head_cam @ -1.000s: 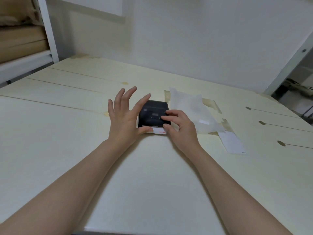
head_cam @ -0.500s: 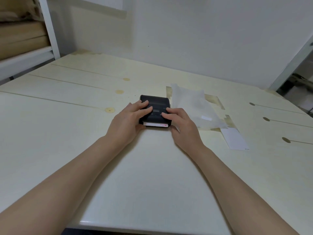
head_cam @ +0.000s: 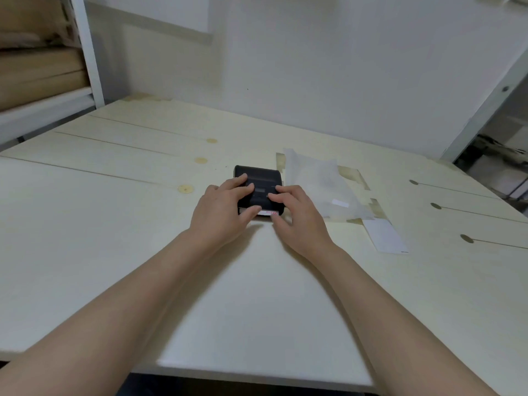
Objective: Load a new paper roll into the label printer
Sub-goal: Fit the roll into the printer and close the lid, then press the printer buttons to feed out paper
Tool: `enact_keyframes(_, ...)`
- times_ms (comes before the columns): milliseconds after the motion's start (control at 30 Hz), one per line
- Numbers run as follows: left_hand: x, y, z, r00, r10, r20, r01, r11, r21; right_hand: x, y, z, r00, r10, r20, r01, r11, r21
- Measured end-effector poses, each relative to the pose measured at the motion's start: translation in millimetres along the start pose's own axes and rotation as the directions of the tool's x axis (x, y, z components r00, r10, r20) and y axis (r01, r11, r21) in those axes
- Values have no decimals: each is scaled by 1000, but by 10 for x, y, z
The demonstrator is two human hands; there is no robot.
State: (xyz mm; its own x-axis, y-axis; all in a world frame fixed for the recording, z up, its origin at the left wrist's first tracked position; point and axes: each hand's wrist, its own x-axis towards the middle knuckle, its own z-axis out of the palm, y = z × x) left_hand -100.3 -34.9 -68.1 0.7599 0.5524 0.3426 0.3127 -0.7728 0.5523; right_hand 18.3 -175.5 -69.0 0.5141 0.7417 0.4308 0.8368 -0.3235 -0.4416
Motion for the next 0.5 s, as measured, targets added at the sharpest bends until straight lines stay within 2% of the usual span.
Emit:
enact_keyframes(67,7,37,43,996,-61,-60,55,993,-105,68,-30,-7,998,26,-63,-22,998,52)
enact_keyframes(133,18,86,95,984,-111,-142,82,977,-197,188,-84,-45,988,119,-103,-107,987,117)
enact_keyframes(267,39,175,134,950,-225,-217,147,934,-326,468,-146,-107,942,335,-28,-323,926,197)
enact_keyframes(333,58,162,137,935,-310,-173,222,892,-395,576,-128,-103,922,382,65,-386,892,234)
enact_keyframes(400,96,131,92,884,-465,-49,384,783,-490,654,-109,-86,898,407,166,-438,857,270)
enact_keyframes(433,118,115,75,867,-498,7,433,747,-505,686,-97,-71,887,410,214,-457,844,281)
enact_keyframes(500,140,76,79,889,-456,29,406,759,-508,739,-60,-51,863,436,255,-500,810,307)
